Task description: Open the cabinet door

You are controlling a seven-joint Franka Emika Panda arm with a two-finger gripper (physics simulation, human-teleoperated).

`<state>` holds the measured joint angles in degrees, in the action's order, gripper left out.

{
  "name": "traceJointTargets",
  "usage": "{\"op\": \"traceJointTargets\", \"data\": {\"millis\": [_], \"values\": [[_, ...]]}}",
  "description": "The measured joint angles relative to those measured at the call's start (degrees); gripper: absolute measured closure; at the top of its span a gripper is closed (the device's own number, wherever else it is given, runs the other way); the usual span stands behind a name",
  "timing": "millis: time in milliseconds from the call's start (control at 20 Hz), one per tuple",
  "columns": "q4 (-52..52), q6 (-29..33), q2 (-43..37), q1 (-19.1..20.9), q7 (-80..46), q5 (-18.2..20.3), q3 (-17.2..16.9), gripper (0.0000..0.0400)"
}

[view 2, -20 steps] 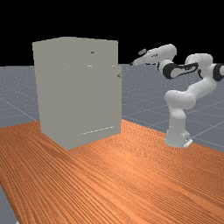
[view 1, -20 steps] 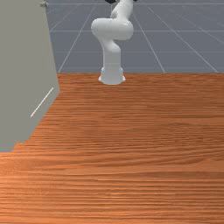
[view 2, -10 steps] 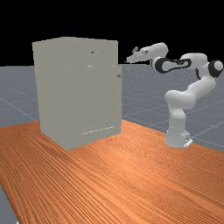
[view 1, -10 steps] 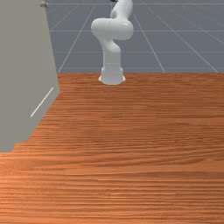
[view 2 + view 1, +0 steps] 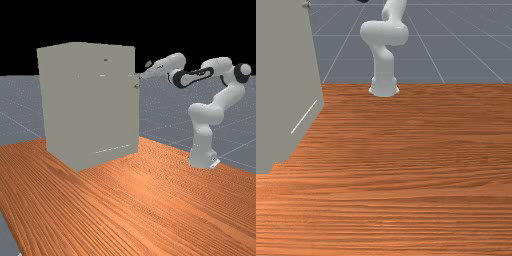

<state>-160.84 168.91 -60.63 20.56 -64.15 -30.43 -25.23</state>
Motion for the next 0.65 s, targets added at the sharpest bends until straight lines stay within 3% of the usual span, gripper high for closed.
{"op": "traceJointTargets", "data": {"millis": [200,300,450,650], "values": [[-1.0,1.4,0.1,-0.6,-0.2,-0.3,0.0,0.0],[-2.6,1.2,-1.2,-1.4,-1.7,-0.3,2.7,0.0],[-3.7,1.7,0.6,-2.1,-7.3,0.2,10.8,0.0],[-3.6,5.0,3.3,-2.1,-16.5,3.7,23.8,0.0]]}}
